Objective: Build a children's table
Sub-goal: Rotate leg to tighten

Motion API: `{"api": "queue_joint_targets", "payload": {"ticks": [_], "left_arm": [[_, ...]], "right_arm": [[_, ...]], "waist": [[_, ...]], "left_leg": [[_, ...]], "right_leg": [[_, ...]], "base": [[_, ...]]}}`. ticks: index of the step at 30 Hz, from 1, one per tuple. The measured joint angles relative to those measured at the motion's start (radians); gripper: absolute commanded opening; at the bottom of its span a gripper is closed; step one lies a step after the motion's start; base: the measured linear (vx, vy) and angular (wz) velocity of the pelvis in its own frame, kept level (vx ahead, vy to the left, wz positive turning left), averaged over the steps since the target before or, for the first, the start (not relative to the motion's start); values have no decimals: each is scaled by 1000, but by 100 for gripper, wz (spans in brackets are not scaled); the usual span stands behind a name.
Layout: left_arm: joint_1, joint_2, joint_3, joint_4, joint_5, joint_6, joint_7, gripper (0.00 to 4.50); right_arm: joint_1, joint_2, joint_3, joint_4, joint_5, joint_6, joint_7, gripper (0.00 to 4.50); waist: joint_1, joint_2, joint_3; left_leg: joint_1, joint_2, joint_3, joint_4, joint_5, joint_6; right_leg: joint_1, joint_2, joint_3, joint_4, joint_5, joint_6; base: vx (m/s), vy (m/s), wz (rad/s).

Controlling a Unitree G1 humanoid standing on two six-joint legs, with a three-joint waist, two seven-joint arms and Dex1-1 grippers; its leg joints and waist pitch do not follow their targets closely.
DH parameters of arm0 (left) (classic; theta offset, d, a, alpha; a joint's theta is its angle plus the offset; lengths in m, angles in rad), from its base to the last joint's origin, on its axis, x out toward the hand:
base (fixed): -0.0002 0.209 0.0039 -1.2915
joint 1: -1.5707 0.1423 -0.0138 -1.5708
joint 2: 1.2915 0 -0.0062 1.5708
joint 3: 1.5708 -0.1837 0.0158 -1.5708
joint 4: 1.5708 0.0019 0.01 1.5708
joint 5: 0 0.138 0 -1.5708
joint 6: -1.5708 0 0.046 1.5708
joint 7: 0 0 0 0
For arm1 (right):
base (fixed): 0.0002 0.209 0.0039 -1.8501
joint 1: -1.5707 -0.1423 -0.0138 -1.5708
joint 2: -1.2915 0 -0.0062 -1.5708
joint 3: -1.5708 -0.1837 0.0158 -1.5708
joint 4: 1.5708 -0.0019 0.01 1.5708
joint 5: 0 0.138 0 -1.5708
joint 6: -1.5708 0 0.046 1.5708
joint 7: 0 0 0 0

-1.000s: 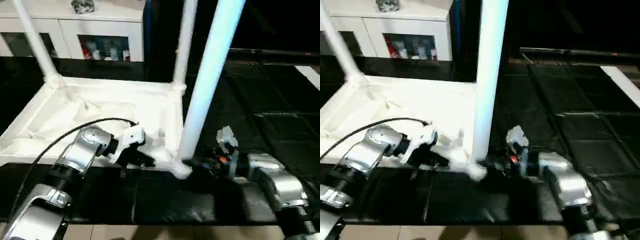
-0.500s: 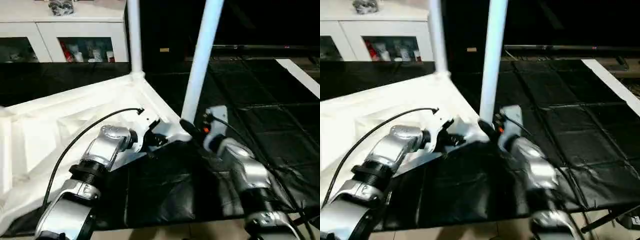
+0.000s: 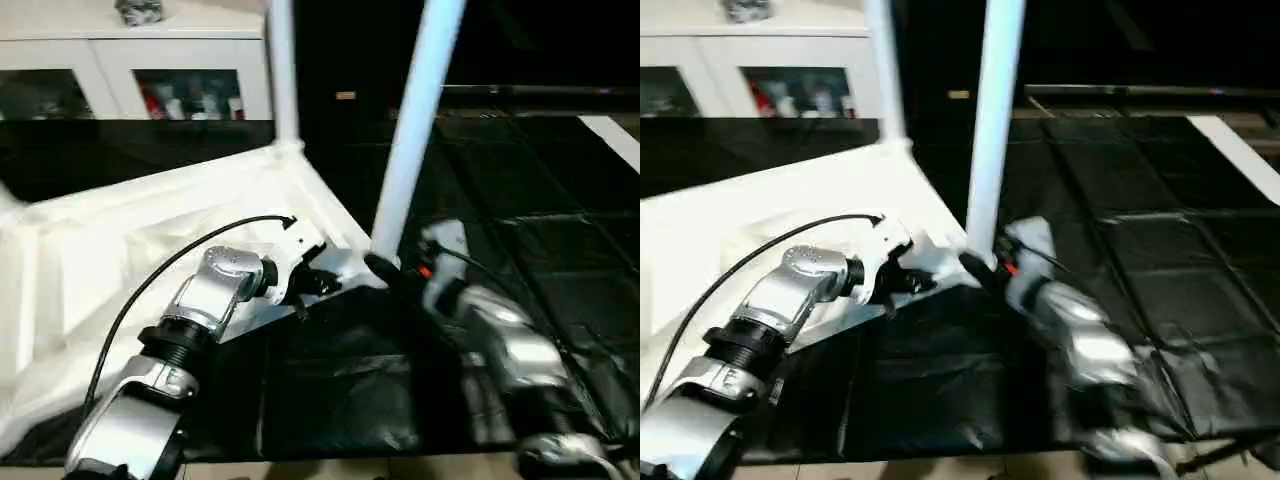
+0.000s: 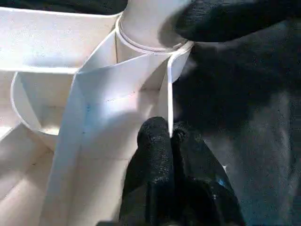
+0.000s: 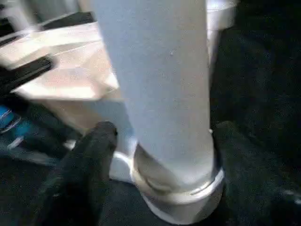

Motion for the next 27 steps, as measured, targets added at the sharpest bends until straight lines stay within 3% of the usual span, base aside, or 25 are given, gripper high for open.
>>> {"api": "queue_joint_targets", "payload": {"ticks": [7, 12, 17, 27], "left_arm": [[9, 102, -51, -11, -4, -106, -207, 0], [20, 157, -83, -31, -22, -141, -333, 0], [20, 168, -101, -41, -22, -167, -377, 0], [20, 174, -126, -52, -23, -181, -413, 0]], "right_arm": [[35, -144, 57, -46, 38, 36, 265, 442], [20, -194, 86, -59, 38, 28, 363, 447], [-7, -193, 119, -68, 39, -12, 436, 447], [-41, -183, 179, -53, 57, 6, 516, 348]], "waist": [[7, -2, 1], [32, -2, 1], [39, -3, 1], [49, -3, 1]], "left_leg": [[-1, 0, 0, 1, 0, 0], [1, 2, 1, 2, 0, 1], [-1, 2, 2, 7, 0, 1], [0, 2, 2, 10, 0, 1]], "right_leg": [[0, 0, 0, 0, 0, 0], [-2, 0, -1, 1, 0, 0], [-2, -1, -1, 2, 0, 0], [-1, -2, -1, 6, 0, 0]], "base": [[0, 0, 0], [0, 0, 0], [0, 0, 0], [0, 0, 0]]}}
